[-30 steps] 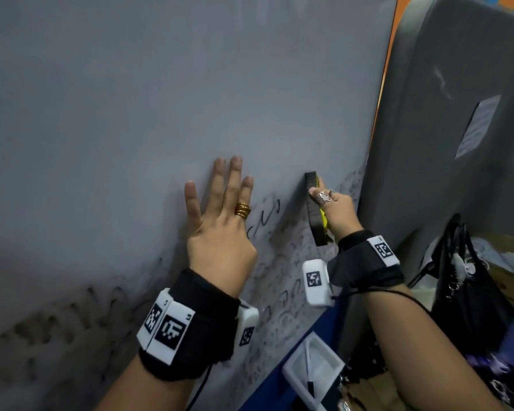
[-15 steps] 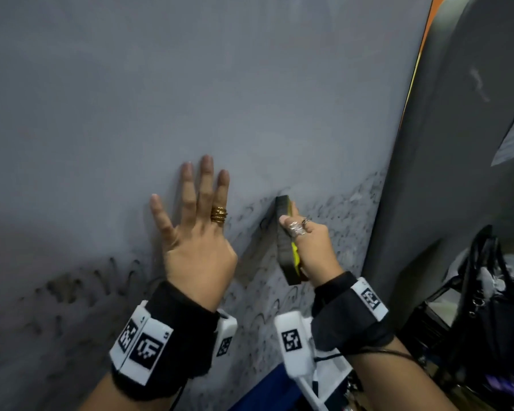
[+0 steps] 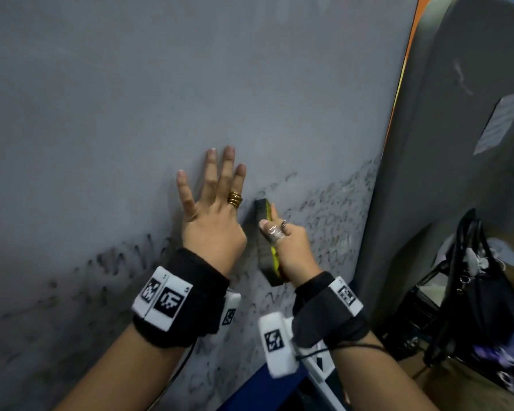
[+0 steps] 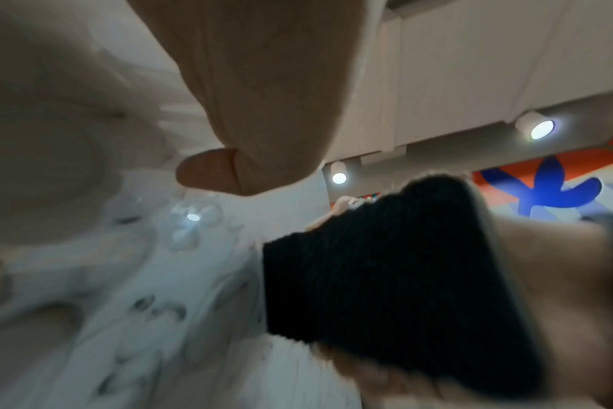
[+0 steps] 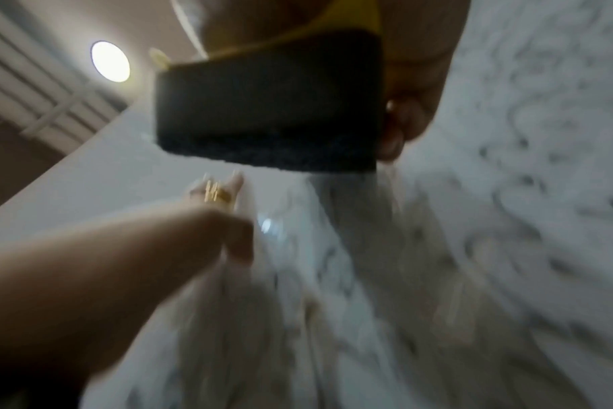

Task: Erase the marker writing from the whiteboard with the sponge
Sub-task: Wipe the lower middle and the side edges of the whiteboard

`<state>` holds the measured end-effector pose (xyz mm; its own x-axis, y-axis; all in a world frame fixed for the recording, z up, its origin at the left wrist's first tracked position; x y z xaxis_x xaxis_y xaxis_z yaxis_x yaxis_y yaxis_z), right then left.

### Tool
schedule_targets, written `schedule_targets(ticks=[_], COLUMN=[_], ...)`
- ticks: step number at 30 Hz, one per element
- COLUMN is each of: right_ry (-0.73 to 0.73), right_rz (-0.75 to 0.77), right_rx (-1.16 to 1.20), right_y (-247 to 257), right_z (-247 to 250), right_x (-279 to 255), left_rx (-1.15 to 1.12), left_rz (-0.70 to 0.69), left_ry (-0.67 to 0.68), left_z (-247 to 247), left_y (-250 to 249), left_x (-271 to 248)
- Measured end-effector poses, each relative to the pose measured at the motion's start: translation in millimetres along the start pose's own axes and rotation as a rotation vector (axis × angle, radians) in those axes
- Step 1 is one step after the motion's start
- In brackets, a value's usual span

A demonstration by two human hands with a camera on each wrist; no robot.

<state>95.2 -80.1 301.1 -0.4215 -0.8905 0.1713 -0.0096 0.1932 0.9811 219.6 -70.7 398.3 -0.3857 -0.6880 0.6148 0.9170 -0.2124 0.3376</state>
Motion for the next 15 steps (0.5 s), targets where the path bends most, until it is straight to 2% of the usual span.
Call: schedule_targets(ticks=[5,9,12,15], right_ry=[-0.262,-0.333,-0.268,-0.107], right_rz=[-0.106,-0.215,-0.161,-0.087], right_rx=[0.055,0.019,-0.065,-0.150], right_y=[31,40,40,36], right_z=[57,81,55,21], right_x=[38,58,43,18], left_rx=[-0.065,-0.081,-0.092,-0.070], left_rz=[-0.005,-0.033,-0.065,-0.047], left_ry=[0.035,0.048,0.065,0.041], left_z=[0,0,0,-2], left_y=[-4,0,0,5], left_x=[-2,-1,0,0])
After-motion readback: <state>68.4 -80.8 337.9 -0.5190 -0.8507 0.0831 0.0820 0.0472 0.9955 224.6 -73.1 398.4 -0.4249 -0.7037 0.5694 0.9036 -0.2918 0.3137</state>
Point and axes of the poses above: each hand's wrist, its own x-axis towards the middle knuckle, its own z-axis out of the back of the hand, y = z × x, the point moved 6 cm from there along x, towards the middle knuckle, and after that the axes turned 5 degrees about -x, right-handed, at the moved point
